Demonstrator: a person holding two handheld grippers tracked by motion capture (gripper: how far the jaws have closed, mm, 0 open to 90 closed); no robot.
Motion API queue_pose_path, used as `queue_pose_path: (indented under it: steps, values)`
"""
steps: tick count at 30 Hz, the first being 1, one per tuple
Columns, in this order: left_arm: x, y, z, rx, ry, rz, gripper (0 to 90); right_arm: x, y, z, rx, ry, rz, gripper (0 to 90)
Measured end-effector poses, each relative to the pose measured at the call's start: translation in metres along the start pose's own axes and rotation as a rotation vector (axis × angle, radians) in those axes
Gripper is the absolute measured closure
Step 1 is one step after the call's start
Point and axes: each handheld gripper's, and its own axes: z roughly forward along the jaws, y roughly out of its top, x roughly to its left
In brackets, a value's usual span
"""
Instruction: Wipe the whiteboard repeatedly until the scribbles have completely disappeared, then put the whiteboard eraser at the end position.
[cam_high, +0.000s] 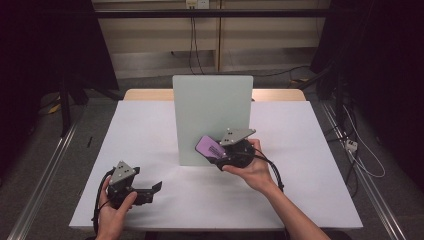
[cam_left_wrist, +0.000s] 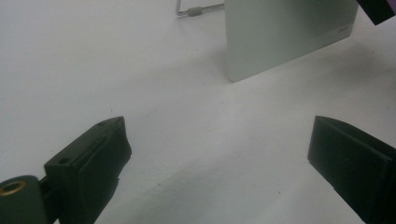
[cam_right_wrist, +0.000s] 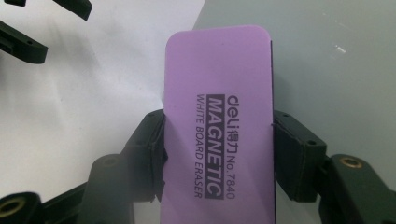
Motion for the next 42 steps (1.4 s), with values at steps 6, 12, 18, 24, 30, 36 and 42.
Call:
queue_pose_path:
  steps: [6, 12, 18, 24, 30, 36, 42]
  values:
    - [0.001, -0.001, -0.001, 0.002, 0.005, -0.005, 5.2, -0.003, -0.007, -0.01, 0.017, 0.007, 0.024, 41.6]
    - [0.001, -0.001, -0.001, -0.002, 0.011, -0.011, 5.2, -0.004, -0.016, -0.015, 0.021, 0.006, 0.045, 41.5]
    - [-0.002, 0.0, 0.0, 0.005, 0.008, 0.001, 5.3, -0.006, -0.02, -0.031, 0.002, -0.005, 0.066, 41.5]
    - [-0.001, 0.0, 0.0, 0.0, 0.011, -0.003, 5.3, -0.008, -0.025, -0.042, 0.012, -0.007, 0.07, 41.5]
    - [0.002, -0.001, 0.001, 0.005, 0.004, -0.014, 5.3, -0.013, -0.026, -0.044, 0.04, 0.01, 0.07, 41.6]
    - [0.002, -0.001, -0.001, 0.0, 0.002, -0.019, 5.3, -0.009, -0.025, -0.041, 0.076, 0.039, 0.057, 41.5]
    - [0.002, -0.002, -0.003, 0.001, 0.01, -0.014, 5.3, -0.004, -0.024, -0.038, 0.118, 0.044, 0.024, 41.5]
